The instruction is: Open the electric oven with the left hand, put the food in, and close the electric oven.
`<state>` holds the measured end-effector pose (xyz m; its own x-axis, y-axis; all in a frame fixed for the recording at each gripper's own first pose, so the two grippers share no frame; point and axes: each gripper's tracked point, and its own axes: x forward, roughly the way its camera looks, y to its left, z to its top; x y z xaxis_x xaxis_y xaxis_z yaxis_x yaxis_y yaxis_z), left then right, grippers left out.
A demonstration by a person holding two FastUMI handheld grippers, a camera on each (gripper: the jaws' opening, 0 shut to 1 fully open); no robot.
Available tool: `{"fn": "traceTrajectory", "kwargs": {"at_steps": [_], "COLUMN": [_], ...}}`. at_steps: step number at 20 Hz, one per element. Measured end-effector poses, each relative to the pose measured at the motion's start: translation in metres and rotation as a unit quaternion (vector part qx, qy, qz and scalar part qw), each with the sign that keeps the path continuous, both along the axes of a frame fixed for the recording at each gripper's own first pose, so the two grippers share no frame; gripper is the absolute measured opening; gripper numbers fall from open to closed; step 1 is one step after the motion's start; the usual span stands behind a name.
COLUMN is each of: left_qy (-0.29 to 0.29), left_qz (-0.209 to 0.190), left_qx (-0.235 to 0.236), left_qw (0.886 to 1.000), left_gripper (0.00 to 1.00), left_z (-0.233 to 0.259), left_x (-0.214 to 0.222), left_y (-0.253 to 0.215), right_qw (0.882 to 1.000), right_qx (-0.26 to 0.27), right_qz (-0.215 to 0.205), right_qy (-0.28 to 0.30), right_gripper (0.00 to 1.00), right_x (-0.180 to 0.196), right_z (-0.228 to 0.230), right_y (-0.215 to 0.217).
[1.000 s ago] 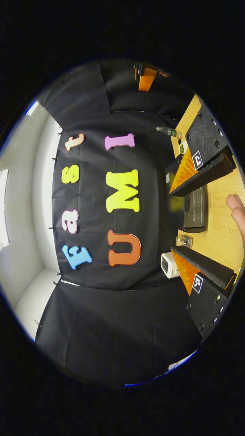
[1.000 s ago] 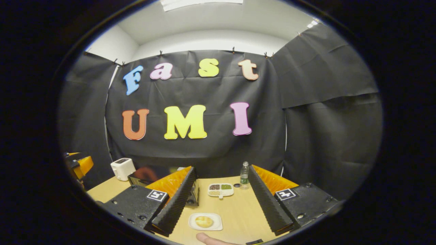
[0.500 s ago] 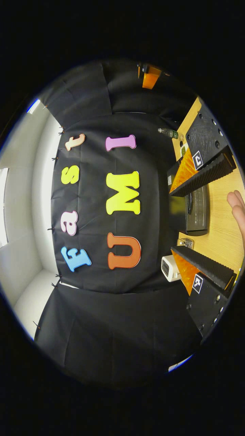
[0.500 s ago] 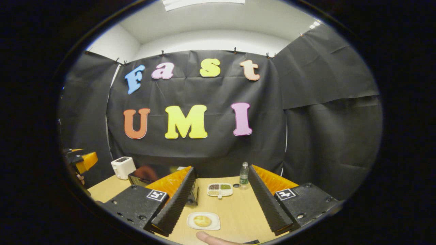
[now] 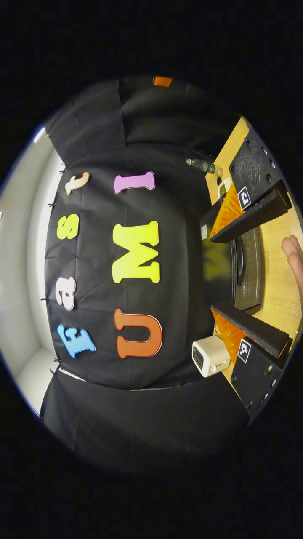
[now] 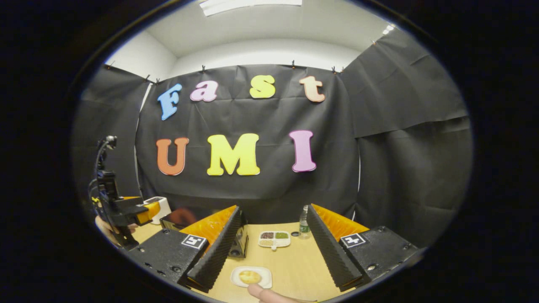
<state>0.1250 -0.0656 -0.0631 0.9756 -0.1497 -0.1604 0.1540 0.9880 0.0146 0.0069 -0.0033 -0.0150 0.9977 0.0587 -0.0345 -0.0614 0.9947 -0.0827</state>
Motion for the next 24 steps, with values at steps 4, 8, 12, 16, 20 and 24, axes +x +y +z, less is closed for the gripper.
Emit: {"fn": "traceTrajectory", "kwargs": {"at_steps": [4, 8, 12, 16, 20, 24], "left_qy": [0.038, 0.069, 0.091, 0.113, 0.125, 0.135], "left_qz": [-0.001, -0.004, -0.006, -0.010, -0.012, -0.012], "left_qx": [0.004, 0.006, 0.006, 0.012, 0.022, 0.020], "left_qw": [0.999, 0.998, 0.996, 0.994, 0.992, 0.991], "left_gripper": [0.95, 0.96, 0.96, 0.96, 0.98, 0.98], "left_z": [-0.042, -0.074, -0.100, -0.119, -0.129, -0.132], "left_x": [0.042, 0.072, 0.088, 0.097, 0.097, 0.087], "left_y": [-0.011, -0.017, -0.023, -0.029, -0.032, -0.035], "right_qw": [1.000, 1.000, 1.000, 0.999, 0.999, 0.999], "right_qx": [0.007, 0.014, 0.014, 0.011, 0.014, 0.018], "right_qz": [-0.008, -0.012, -0.019, -0.022, -0.024, -0.033], "right_qy": [-0.008, -0.017, -0.020, -0.025, -0.019, -0.018], "right_gripper": [1.00, 1.00, 0.94, 1.00, 0.94, 0.94], "right_x": [0.003, 0.007, 0.008, 0.007, 0.007, 0.003], "right_z": [0.000, 0.000, -0.005, -0.010, -0.016, -0.017], "right_y": [-0.015, -0.028, -0.037, -0.045, -0.052, -0.062]}}
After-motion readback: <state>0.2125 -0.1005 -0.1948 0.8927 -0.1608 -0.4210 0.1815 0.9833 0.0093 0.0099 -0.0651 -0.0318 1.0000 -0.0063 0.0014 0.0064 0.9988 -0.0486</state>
